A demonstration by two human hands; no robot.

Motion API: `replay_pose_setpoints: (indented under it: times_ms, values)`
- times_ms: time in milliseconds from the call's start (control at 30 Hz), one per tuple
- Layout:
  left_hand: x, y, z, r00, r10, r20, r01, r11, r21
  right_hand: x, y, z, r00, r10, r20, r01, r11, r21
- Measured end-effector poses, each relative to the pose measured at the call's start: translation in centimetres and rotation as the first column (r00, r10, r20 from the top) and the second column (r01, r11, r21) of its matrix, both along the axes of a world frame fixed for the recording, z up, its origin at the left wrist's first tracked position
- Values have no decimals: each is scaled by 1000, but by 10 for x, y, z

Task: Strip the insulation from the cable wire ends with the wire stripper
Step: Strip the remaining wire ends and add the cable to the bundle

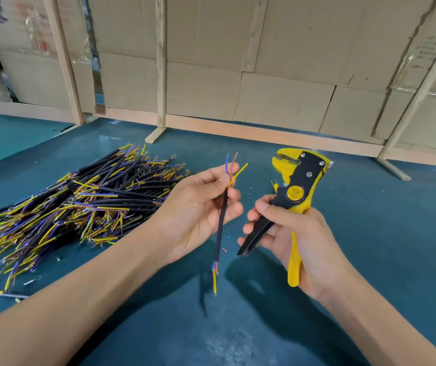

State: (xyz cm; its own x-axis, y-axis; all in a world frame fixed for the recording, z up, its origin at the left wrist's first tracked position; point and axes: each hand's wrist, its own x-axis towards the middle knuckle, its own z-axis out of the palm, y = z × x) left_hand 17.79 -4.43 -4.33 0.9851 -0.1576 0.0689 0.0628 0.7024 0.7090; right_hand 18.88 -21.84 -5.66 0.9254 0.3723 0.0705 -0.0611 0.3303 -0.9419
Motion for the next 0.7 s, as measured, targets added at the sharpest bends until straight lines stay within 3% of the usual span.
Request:
replay_pose_setpoints:
  times_ms: [200,400,600,700]
  values:
    - [0,0,0,998,60,-17,-59,995,75,-7,-1,6,996,88,2,-88,995,49]
    - [1,3,-2,985,116,127,-140,970,197,-11,4,5,992,127,4,-127,990,63]
    - [-1,-2,-11,926,205,316,-309,893,327,-14,3,6,987,157,40,-160,982,99]
    - [-3,-4,-14,883,247,399,-421,791,444,-15,2,7,975,218,49,-221,972,79]
